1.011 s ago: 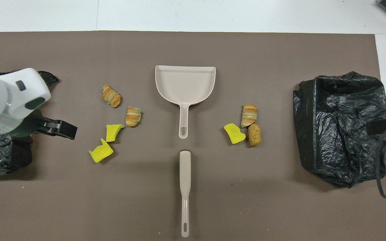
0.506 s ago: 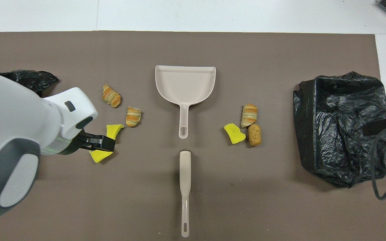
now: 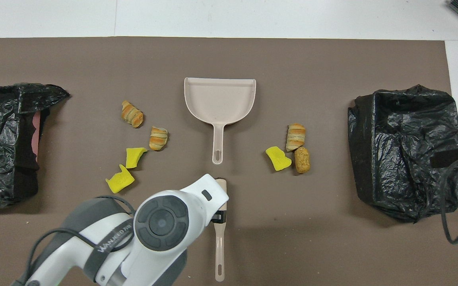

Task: Sweep and dump trash in bin
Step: 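Grasp the brush with the left gripper while the right gripper grasps the dustpan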

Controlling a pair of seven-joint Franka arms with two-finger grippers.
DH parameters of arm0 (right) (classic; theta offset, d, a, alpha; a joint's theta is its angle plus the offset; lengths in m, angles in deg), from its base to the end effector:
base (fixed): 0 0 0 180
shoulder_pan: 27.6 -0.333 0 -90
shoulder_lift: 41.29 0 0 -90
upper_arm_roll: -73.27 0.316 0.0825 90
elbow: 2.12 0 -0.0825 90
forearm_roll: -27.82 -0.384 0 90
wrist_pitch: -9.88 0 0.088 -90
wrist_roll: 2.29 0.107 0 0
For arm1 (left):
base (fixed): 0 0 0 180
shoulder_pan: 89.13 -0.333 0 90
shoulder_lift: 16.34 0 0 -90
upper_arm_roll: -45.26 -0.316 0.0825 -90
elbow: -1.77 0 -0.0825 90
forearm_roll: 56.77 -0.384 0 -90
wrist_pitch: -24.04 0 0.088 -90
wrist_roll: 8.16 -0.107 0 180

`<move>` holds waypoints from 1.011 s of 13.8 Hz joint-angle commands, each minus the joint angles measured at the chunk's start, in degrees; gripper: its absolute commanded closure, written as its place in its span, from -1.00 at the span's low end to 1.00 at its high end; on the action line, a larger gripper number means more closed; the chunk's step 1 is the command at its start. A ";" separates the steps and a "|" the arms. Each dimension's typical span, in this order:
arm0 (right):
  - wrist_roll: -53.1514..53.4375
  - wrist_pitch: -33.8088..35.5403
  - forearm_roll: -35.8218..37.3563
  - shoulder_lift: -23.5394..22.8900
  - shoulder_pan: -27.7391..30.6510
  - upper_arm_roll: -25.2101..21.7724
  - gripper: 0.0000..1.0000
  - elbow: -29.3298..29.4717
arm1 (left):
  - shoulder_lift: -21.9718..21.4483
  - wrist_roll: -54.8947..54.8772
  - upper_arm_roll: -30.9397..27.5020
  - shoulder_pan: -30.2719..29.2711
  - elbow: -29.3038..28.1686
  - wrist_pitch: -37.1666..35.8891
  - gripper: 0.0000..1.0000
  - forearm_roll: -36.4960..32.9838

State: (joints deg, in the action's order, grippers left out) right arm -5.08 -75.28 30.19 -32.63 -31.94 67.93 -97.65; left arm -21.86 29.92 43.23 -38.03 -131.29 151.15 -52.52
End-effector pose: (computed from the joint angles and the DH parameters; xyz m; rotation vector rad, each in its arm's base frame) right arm 0.4977 -0.0173 0.6513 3.1146 0.0462 -0.0489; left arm 0.3217 -0.3745 0.3793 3.0924 -0.2277 -0.0753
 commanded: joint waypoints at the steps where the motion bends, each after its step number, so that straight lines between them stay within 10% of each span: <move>1: -1.52 1.05 -1.23 1.62 0.38 -0.28 -1.00 -1.59 | 1.11 1.12 -1.13 3.03 -2.21 3.14 -1.00 3.03; 7: -1.43 1.23 -1.23 1.80 0.38 -0.28 -1.00 -1.68 | 1.74 0.07 -1.05 4.62 -3.26 3.85 -1.00 7.52; 14: -1.43 1.40 -1.23 1.80 0.38 -0.28 -1.00 -1.68 | 1.65 0.78 -1.13 5.94 -3.18 2.71 1.00 9.37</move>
State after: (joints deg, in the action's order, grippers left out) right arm -5.08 -75.09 30.19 -32.09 -31.94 67.82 -98.26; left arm -19.15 30.27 43.24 -33.82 -133.03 153.51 -44.06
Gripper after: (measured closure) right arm 0.000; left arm 0.744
